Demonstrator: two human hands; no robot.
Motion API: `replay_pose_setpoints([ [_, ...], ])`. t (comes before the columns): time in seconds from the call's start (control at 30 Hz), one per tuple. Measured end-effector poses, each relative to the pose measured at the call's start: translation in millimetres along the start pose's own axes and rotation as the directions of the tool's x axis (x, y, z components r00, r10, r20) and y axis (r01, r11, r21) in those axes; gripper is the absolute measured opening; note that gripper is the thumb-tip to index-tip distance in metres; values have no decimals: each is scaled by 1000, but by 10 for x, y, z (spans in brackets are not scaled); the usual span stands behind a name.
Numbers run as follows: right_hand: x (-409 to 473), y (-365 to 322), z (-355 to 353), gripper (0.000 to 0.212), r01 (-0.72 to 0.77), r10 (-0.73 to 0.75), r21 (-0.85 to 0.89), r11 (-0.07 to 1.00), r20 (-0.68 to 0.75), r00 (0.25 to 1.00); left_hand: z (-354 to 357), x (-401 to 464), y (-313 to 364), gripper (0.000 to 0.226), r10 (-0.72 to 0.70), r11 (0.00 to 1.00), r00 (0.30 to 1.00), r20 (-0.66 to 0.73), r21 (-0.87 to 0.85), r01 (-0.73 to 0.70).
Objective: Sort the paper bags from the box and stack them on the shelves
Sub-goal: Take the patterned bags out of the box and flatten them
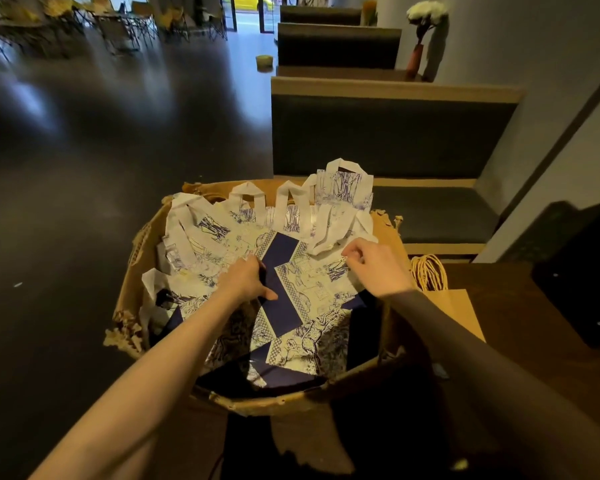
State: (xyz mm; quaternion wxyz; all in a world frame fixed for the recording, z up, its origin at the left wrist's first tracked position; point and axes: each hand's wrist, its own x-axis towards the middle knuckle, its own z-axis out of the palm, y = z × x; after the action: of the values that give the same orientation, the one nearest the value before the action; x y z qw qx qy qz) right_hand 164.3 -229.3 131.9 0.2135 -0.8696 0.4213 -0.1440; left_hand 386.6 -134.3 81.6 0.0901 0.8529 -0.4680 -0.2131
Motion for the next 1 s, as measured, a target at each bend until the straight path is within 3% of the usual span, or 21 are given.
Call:
replay_pose_setpoints([
  [0.17, 3, -28, -60, 21, 2, 6, 71, 997, -116, 993, -269, -56, 45, 32, 181, 943, 983, -33, -278, -183],
  [0.4, -46, -233, -269, 21, 48, 48, 229, 972, -395, 917, -812, -318, 52, 28, 287, 774, 930, -232, -515, -367],
  [0.5, -53, -305, -341, 21, 83, 36, 258, 963, -425, 904, -895, -431, 105, 26, 205, 652, 913, -352, -647, -395],
  [0.6, 14, -319, -306, 21, 73, 20, 263, 962, -335, 942, -879, -489, 106, 30, 44, 527, 909, -414, -763, -373],
  [0.73, 158, -250, -87, 23, 49, -43, 177, 983, -36, 998, -756, -519, -42, 36, -86, 447, 903, -422, -826, -343],
  [0.9, 355, -188, 259, 34, 81, -88, 35, 996, 322, 943, -589, -547, -235, 40, -161, 441, 905, -395, -849, -292],
  [1.0, 497, -147, 466, 59, 112, -46, -161, 981, 365, 930, -544, -549, -304, 43, -206, 421, 906, -371, -869, -261],
])
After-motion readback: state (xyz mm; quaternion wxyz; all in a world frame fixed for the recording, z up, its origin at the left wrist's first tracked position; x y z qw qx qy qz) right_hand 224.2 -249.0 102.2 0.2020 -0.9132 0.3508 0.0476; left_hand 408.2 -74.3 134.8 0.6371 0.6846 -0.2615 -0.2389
